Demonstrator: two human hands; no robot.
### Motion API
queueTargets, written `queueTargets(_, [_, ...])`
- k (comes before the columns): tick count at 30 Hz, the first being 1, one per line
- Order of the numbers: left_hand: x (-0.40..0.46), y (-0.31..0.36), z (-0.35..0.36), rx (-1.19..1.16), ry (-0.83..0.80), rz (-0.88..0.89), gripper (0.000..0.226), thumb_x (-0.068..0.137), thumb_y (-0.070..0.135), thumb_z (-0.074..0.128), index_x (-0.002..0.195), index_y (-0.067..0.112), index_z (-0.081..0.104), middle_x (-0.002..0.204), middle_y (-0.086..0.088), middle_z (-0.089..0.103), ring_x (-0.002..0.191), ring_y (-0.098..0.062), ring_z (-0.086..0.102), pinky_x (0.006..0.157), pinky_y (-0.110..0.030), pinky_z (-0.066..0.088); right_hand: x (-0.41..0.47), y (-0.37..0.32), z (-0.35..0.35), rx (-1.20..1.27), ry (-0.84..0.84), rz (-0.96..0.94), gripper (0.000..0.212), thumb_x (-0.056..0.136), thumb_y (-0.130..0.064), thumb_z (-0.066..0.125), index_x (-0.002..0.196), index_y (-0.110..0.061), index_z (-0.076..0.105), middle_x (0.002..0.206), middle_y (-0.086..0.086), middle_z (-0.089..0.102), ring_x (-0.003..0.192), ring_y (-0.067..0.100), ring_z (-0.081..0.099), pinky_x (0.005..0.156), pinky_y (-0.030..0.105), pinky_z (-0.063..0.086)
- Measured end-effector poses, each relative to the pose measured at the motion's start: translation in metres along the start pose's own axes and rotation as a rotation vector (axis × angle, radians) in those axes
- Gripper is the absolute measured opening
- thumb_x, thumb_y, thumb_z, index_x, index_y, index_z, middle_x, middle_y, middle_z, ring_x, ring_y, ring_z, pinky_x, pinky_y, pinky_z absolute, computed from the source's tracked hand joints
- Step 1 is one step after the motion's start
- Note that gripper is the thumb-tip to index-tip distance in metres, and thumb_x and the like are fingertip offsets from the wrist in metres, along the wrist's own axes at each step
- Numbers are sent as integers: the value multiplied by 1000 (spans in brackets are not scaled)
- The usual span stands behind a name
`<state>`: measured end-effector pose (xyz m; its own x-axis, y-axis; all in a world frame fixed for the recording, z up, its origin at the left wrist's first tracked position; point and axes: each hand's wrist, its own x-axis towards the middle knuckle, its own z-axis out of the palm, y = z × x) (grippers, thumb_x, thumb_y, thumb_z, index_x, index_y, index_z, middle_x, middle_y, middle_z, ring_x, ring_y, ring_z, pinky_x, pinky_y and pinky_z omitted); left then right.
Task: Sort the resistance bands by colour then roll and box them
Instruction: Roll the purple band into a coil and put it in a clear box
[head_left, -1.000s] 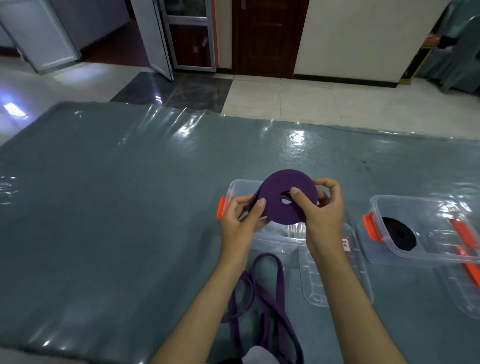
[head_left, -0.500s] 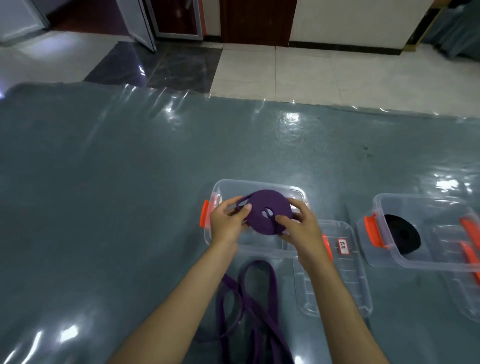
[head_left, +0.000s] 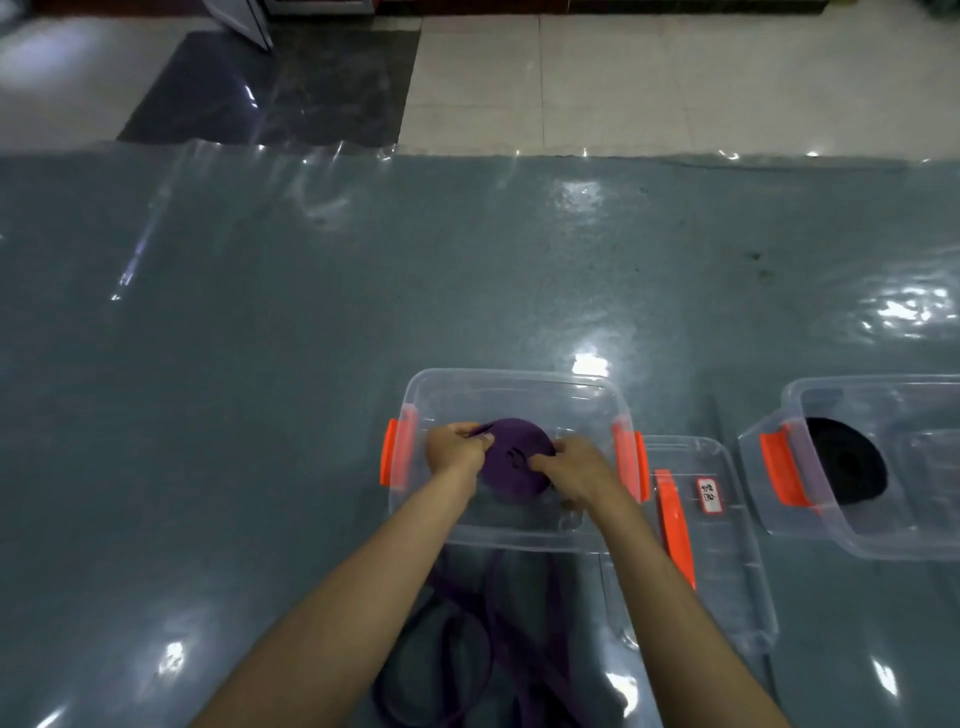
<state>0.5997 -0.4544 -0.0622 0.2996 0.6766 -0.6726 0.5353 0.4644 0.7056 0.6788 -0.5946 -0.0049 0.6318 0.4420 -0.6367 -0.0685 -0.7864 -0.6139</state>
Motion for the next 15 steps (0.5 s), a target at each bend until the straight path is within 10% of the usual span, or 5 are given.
queueTargets(15, [13,2,8,276,62,52,28,87,8,84,115,3,77,112,-12,77,99,-24,71,74,-27,49,19,13,9,171,-8,75,26,95,-18,69,113,-1,76,108,18,78,102,32,73,93,44,58])
